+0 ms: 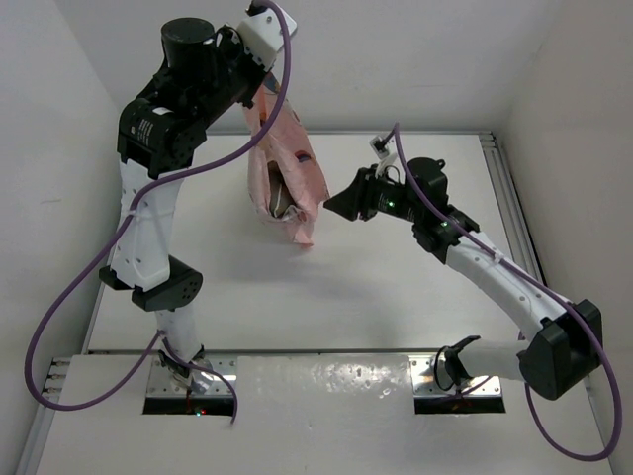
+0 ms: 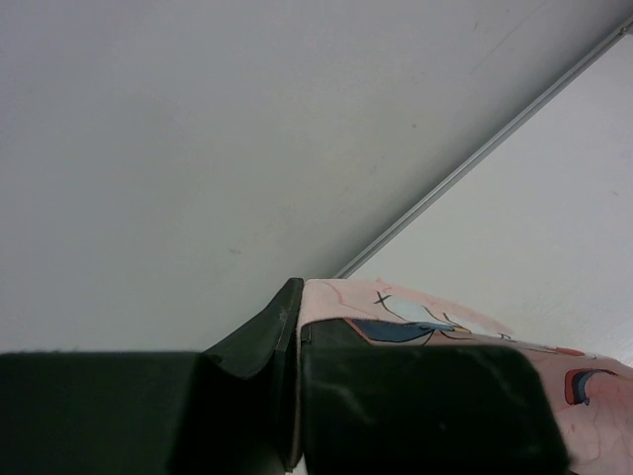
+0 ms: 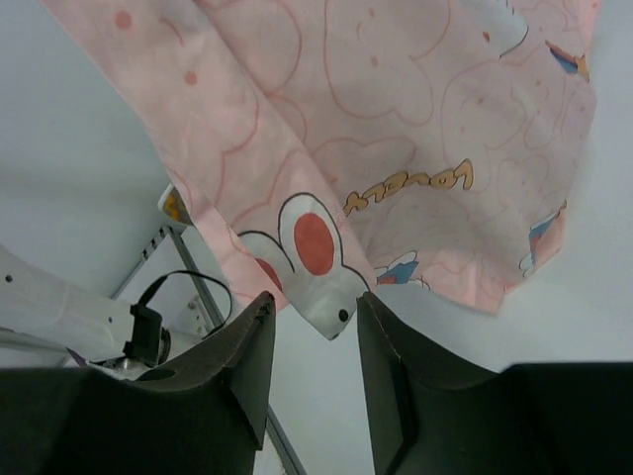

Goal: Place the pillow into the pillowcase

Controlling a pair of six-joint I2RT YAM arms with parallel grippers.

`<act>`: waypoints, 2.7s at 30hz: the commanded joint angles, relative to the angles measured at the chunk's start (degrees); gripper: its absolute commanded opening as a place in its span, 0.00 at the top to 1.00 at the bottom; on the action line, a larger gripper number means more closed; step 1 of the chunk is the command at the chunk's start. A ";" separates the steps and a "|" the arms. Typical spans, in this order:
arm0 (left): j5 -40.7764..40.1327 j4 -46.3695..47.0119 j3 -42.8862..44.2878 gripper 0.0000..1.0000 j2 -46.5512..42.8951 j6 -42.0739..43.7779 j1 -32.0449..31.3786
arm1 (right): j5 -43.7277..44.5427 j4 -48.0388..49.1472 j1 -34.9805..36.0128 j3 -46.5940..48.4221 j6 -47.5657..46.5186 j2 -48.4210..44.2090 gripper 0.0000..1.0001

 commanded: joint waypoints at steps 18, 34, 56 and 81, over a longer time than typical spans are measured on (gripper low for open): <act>3.08 6.95 1.05 1.00 -3.29 0.04 0.60 | 26.18 20.58 5.21 -9.31 -6.49 -1.41 0.45; 2.55 6.86 0.69 1.00 -3.47 0.21 0.60 | 17.66 32.26 4.95 -11.77 -8.35 1.58 0.34; -10.54 10.20 -5.11 1.00 -3.73 4.34 0.60 | 28.56 23.40 -4.62 6.84 -11.85 -8.08 1.00; -16.25 12.57 -15.81 1.00 -5.84 11.28 0.60 | 25.33 -3.85 -12.97 29.97 -17.15 0.68 1.00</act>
